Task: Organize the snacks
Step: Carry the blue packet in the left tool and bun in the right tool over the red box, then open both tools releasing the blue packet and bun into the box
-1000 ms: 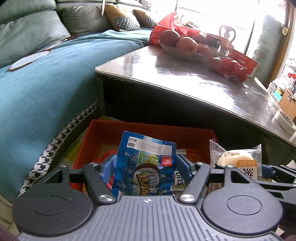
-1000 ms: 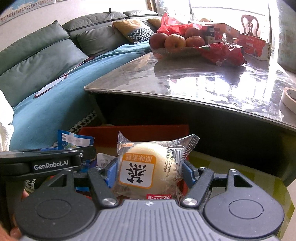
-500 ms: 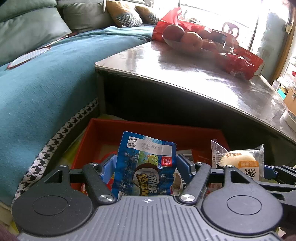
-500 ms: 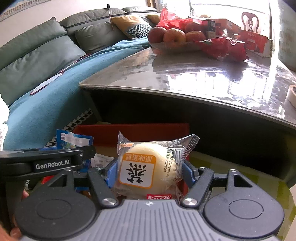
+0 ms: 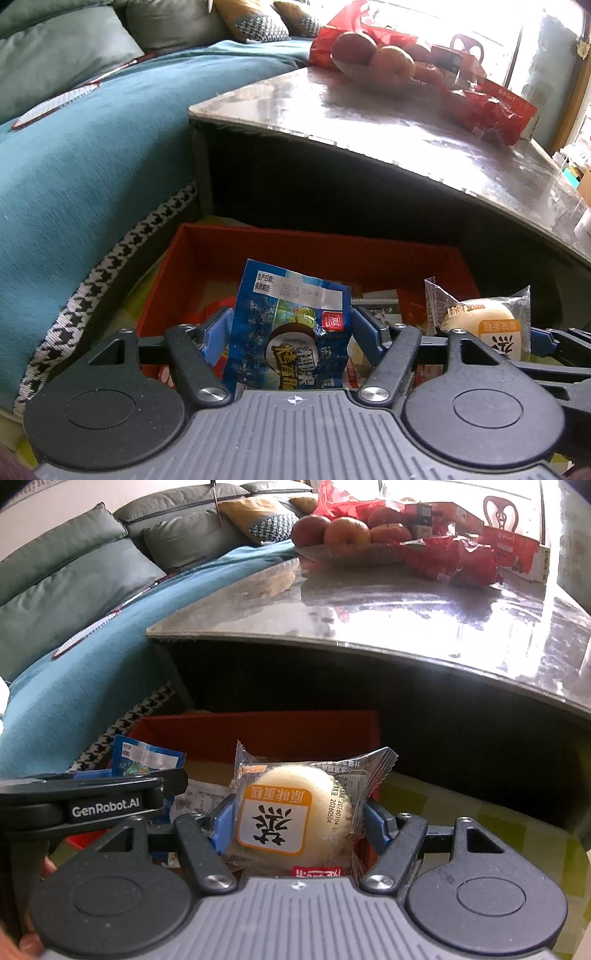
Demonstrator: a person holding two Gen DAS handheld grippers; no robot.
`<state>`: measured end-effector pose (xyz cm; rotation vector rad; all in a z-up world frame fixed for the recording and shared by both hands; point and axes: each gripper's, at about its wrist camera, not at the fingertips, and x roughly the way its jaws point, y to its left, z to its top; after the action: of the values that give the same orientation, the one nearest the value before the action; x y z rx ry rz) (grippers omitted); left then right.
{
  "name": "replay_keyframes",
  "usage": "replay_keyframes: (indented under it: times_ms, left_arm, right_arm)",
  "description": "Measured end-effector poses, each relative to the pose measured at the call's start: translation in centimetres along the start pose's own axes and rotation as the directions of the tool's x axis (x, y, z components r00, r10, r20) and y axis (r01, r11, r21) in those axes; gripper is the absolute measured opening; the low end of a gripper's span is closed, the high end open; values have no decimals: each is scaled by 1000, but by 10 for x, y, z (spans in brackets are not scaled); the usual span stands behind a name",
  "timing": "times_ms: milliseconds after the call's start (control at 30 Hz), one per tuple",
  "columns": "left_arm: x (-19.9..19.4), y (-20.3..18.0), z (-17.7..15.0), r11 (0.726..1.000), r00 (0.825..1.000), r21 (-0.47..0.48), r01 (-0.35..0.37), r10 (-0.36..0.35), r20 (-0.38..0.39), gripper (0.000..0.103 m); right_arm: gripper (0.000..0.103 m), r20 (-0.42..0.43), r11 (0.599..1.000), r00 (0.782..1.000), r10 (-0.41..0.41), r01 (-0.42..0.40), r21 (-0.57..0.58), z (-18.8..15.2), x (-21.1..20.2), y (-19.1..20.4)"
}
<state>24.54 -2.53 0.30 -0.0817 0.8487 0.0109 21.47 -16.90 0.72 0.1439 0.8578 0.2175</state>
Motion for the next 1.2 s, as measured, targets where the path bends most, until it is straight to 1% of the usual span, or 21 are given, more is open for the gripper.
replay_keyframes:
  times_ms: [67, 267, 367, 433, 533, 733, 867, 1133, 1200]
  left_arm:
    - [4, 0, -1, 1000, 1000, 4, -4, 4, -9, 75]
    - [5, 4, -4, 1000, 1000, 2, -4, 5, -27, 78]
    - [-1, 6, -6, 1000, 1000, 5, -15, 15, -20, 83]
    - [-9, 7, -8, 1000, 1000, 7, -19, 19, -12, 84]
    - [-23, 10, -15, 1000, 1000, 3, -22, 22, -1, 86]
    - [-54, 16, -39, 1000, 1000, -4, -29, 28, -10, 87]
    - [-77, 20, -57, 1000, 1000, -14, -15, 14, -6, 88]
    - [-105, 16, -92, 1000, 1000, 15, -10, 10, -3, 91]
    - [-110, 14, -99, 1000, 1000, 19, -7, 7, -6, 94]
  right_arm:
    - [72, -8, 1000, 1000, -5, 5, -2, -1, 3, 0]
    - [80, 2, 999, 999, -33, 33, -17, -2, -3, 0]
    - [83, 12, 999, 999, -40, 40, -24, -5, -12, 2]
    - [86, 20, 999, 999, -47, 48, -26, -8, -21, 3]
    - [86, 32, 999, 998, -44, 45, -17, -15, -37, 4]
    - [87, 55, 999, 998, -45, 45, 4, -37, -74, 8]
    - [87, 59, 998, 997, -56, 55, 19, -54, -93, 11]
    - [88, 53, 998, 997, -53, 51, 36, -80, -116, 14]
    - [88, 48, 998, 997, -54, 52, 39, -85, -120, 15]
